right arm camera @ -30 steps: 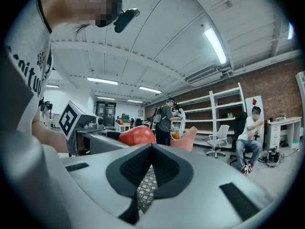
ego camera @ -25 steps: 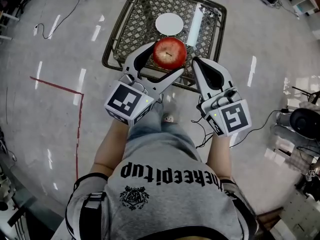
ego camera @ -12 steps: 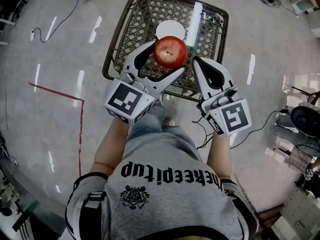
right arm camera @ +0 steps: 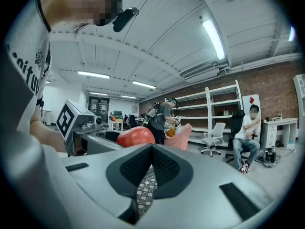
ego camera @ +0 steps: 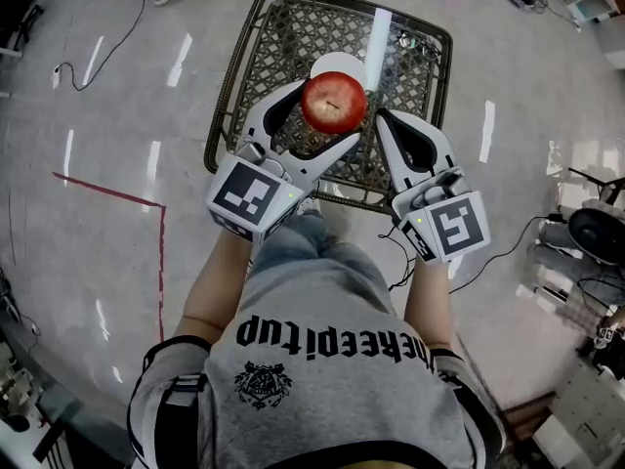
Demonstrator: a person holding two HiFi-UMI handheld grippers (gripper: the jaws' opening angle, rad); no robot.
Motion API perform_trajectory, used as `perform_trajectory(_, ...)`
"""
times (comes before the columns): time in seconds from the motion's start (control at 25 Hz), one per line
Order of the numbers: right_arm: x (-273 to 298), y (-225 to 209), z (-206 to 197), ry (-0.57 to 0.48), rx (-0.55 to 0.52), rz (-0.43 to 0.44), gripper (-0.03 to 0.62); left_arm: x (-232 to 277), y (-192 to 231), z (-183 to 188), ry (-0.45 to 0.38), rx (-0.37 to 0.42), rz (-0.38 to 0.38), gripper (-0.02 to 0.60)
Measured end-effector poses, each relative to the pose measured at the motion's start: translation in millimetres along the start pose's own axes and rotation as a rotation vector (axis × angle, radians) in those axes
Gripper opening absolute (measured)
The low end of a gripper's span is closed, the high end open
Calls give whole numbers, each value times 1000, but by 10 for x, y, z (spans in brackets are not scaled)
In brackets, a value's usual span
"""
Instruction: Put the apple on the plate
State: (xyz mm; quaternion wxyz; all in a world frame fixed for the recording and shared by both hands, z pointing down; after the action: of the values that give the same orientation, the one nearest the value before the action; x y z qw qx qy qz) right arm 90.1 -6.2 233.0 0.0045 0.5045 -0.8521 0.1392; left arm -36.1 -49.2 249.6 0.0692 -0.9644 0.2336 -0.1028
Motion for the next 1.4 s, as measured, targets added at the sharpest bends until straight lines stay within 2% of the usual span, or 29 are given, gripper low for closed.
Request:
perform_trajectory(0.2, 184, 14, 18, 3, -7, -7, -2, 13, 163, -57, 0, 6, -12, 399)
perform_trajectory(0.8, 239, -66, 19, 27, -12, 14, -2, 61, 178, -103, -3, -13, 10, 399)
perform_trajectory(1.4, 367, -550, -20, 80, 4, 109, -2, 400, 209, -222, 48, -63, 127, 397)
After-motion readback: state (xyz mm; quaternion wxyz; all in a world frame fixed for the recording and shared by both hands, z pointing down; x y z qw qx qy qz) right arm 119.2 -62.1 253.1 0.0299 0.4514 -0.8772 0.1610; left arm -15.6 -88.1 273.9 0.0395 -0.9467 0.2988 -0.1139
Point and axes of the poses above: the fingertips, and each gripper's own axes: x forward along the fingers, y to its left, z out of its top, the point moved 6 cm from there along -x, backward along the fingers, and after that the axes turned 14 degrees about x, right-handed, at the moved point
